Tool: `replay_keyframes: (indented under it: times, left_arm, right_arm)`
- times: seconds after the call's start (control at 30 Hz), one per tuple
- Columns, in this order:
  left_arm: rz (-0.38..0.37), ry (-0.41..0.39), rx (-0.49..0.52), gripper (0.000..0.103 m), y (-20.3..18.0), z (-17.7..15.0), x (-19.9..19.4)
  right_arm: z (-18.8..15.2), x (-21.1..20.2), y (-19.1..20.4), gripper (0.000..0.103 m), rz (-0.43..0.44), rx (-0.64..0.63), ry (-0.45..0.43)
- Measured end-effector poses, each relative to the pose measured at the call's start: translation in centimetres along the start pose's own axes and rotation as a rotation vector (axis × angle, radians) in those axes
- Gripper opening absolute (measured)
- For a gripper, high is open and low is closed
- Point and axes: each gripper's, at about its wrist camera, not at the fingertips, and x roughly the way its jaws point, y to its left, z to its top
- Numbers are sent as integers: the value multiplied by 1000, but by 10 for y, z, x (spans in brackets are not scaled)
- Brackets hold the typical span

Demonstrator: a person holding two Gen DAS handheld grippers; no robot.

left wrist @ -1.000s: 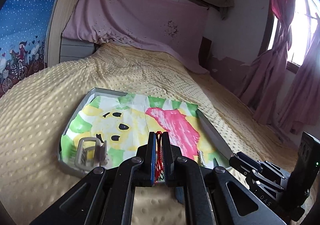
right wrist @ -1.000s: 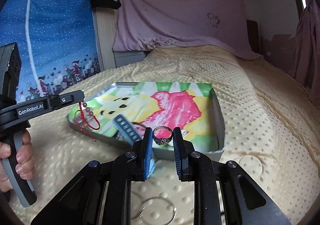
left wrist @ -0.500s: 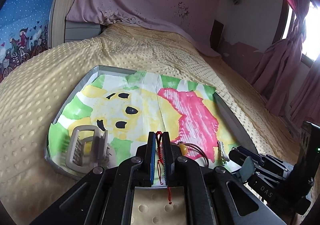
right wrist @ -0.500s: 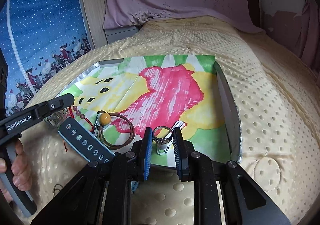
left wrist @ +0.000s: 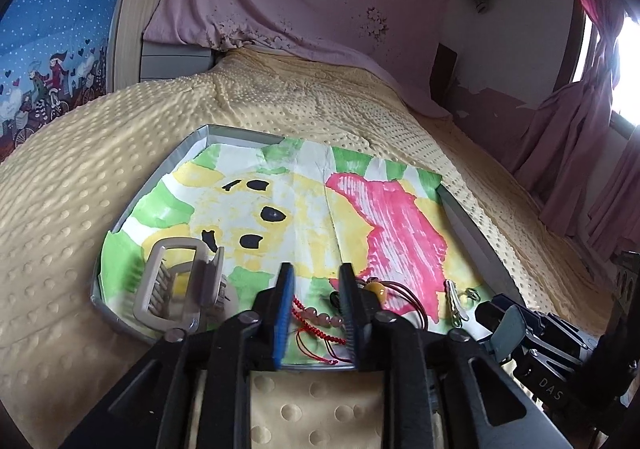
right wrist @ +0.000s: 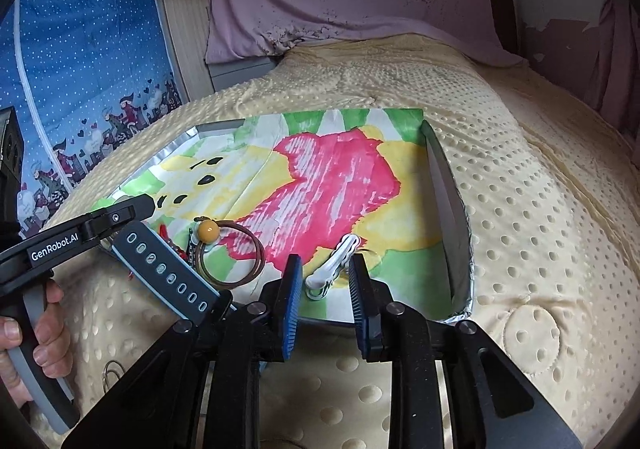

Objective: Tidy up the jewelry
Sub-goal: 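Carry the cord and ring into the tray and open both tools, then withdraw both open tools from the tray back over the blanket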

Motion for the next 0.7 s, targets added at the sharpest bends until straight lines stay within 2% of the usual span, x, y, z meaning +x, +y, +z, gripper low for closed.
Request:
replay_keyframes:
  times: [0.07, 0.13, 0.27, 0.3, 0.33, 0.37, 0.47, 0.53, 0.57, 0.7]
  left_arm:
    - [2, -9, -2, 49, 0, -1, -2]
    - [26, -39, 4, 65, -1, -2, -7]
    - [30, -64, 20, 68, -2, -3, -14]
    - [33, -73, 22, 72, -2, -4, -17]
    - [34, -83, 25, 79, -2, -4, -19]
    - [42, -100, 26, 84, -2, -5, -23]
    - [25, -147, 17, 93, -1, -9, -37]
    - [18, -171, 7, 99, 0, -10, -46]
    - [18, -184, 7, 102, 0, -11, -50]
    - [22, -233, 30, 103, -3, -18, -71]
  right_arm:
    - [-1, -4, -3, 32, -3, 10, -15]
    - [-2, -7, -6, 36, -7, 26, -29]
    - [-2, -11, -10, 44, -17, 41, -42]
    - [-3, -12, -11, 48, -20, 43, -48]
    - [-3, -15, -12, 52, -21, 48, -63]
    - [-4, -18, -13, 52, -21, 50, -74]
    - [-7, -30, -16, 56, -14, 61, -117]
    - [-10, -40, -19, 66, -11, 66, -150]
    - [-12, -46, -20, 68, -8, 69, -168]
    - [-17, -70, -23, 83, -6, 83, -222]
